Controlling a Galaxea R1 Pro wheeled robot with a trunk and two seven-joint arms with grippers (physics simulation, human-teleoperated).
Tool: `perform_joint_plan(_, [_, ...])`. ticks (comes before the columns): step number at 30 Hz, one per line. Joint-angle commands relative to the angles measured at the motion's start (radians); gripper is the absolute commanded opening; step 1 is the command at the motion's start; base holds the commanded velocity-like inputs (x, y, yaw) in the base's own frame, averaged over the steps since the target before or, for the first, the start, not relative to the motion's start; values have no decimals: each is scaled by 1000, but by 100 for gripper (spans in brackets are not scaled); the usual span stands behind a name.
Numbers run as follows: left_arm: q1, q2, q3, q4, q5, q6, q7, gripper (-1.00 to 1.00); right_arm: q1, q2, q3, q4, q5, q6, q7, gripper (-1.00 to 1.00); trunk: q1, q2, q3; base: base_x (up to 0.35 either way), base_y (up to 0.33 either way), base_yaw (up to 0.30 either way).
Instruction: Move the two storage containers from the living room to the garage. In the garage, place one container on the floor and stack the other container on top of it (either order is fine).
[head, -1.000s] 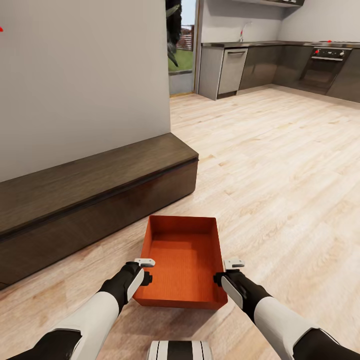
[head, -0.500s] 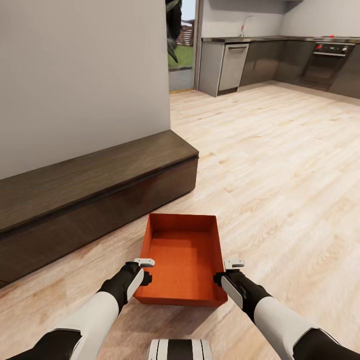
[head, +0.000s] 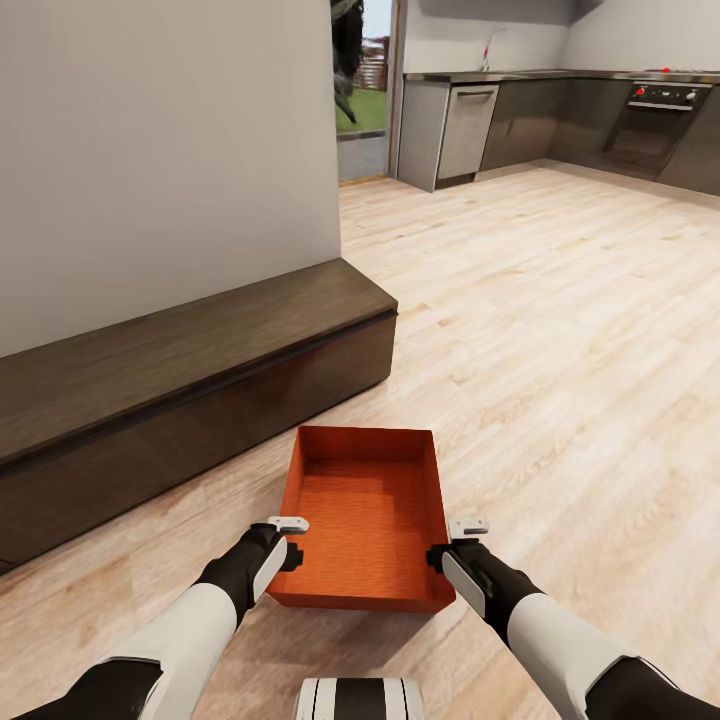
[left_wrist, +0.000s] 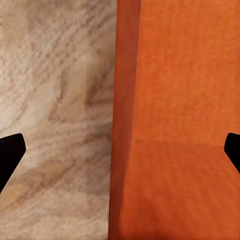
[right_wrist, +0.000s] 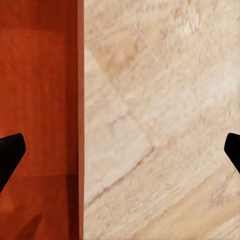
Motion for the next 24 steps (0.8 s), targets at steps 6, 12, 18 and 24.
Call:
perform_joint_plan(6, [0, 1, -1, -2, 4, 5, 4, 100, -1, -1, 9, -2, -8, 3, -8, 100, 0, 0, -1, 0, 0, 0])
perform_joint_plan(12, [0, 1, -1, -2, 4, 4, 4, 100, -1, 1, 9, -2, -8, 3, -8, 100, 0, 0, -1, 0, 0, 0])
perform_joint_plan(18, [0, 1, 0, 0, 3, 4, 4, -100, -1, 1, 9, -2, -8, 1, -8, -100, 0, 0, -1, 0, 0, 0])
perform_joint_plan(24, [0, 2, 1, -2, 4, 4, 4, -100, -1, 1, 9, -2, -8, -2, -8, -100, 0, 0, -1, 0, 0, 0])
